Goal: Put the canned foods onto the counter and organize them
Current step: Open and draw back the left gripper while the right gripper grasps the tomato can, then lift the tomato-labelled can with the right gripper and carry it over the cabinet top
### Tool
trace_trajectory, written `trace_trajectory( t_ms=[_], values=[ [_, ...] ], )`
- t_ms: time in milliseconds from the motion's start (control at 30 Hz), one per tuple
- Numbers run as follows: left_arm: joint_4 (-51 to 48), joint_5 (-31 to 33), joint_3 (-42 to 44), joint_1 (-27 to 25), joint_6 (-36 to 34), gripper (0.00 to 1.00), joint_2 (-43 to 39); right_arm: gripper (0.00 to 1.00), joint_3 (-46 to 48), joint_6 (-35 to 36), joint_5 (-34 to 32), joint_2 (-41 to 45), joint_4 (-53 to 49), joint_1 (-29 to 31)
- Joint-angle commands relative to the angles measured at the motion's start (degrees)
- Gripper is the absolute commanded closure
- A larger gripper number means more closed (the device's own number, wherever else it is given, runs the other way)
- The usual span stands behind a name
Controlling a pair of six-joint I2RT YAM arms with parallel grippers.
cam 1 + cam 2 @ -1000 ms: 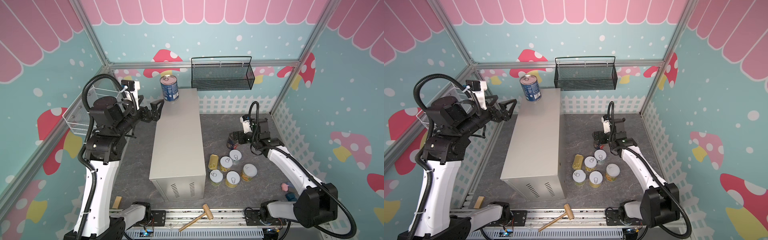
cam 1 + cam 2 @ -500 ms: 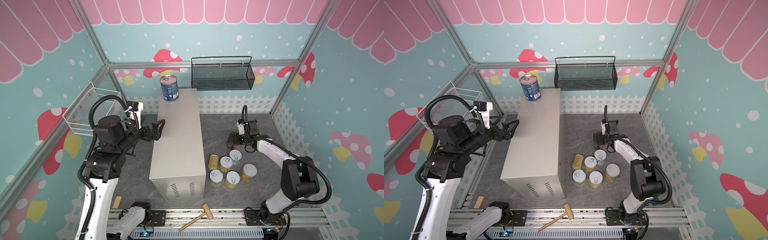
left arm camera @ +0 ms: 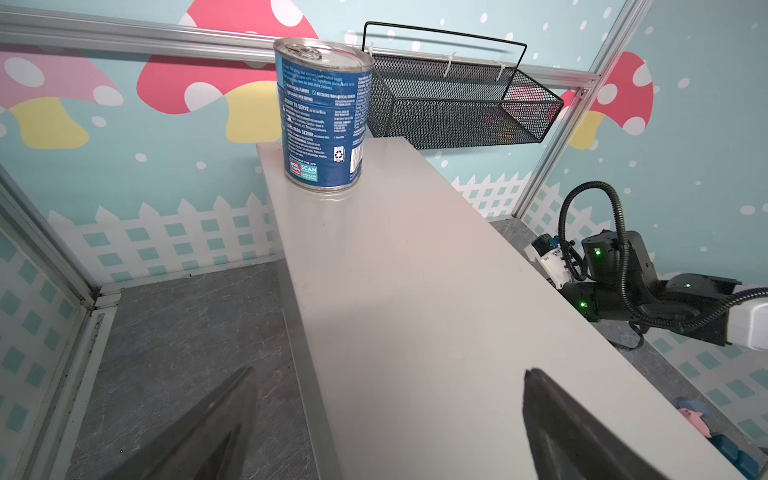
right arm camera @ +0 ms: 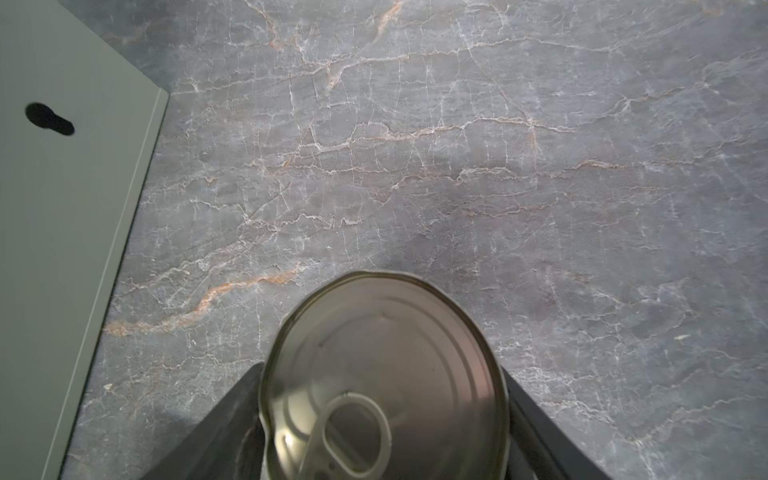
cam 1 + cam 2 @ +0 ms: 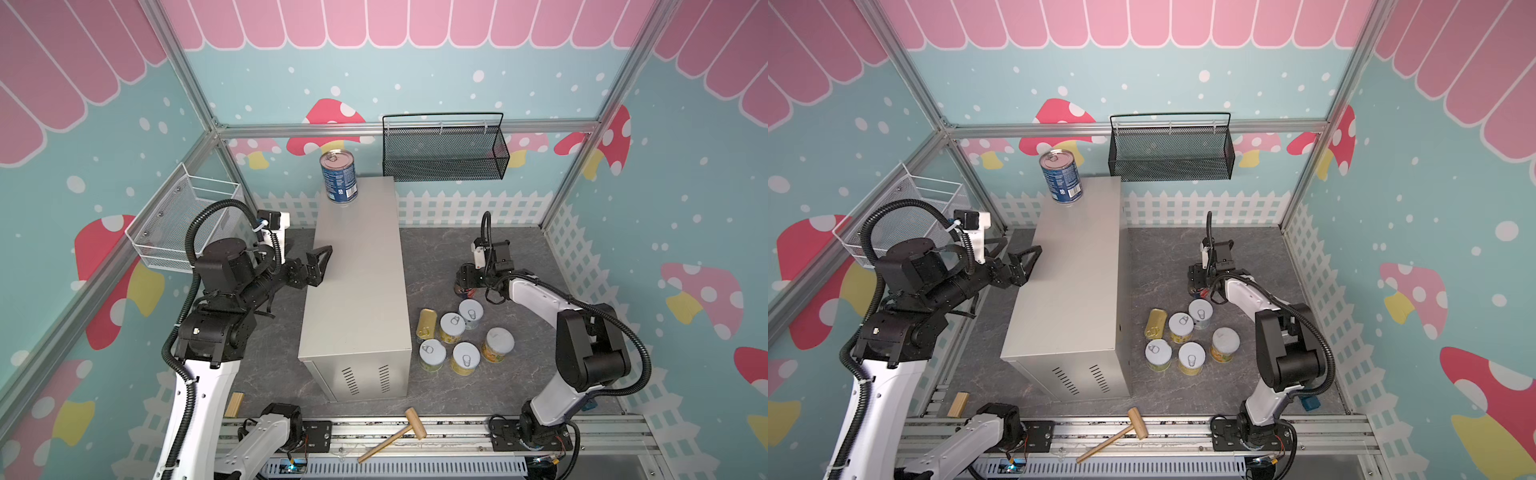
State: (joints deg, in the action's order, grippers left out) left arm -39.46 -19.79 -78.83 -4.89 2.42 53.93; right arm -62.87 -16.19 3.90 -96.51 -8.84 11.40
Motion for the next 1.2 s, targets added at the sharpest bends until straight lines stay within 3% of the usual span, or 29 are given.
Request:
trace_trajectory(
  t_ms=[0, 267, 567, 800, 1167],
  values=[
    [1.06, -1.3, 0.43, 0.31, -0.09, 0.01, -0.42, 0.34, 0.32, 0.84, -0.08, 1.45, 3.94, 0.39],
    [1.73, -1.93, 0.78, 0.28, 0.3, 0.01, -0.49, 0.44, 1.29, 4.24, 2.48, 7.14, 6.89, 0.7],
    [1.89, -2.35, 1.09, 0.29, 0.53, 0.01, -0.44, 0.46, -3.23, 7.79, 7.7, 12.38, 4.34, 0.73],
    [1.98, -1.75, 1.46, 0.27, 0.38, 0.01, -0.87, 0.46, -13.35, 10.05, 20.26, 13.77, -1.15, 0.81],
    [2.2, -2.1, 1.65, 0.31, 1.01, 0.01, -0.67, 0.46, -29.65, 11.24, 33.88, 14.96, -7.14, 2.19]
  ],
)
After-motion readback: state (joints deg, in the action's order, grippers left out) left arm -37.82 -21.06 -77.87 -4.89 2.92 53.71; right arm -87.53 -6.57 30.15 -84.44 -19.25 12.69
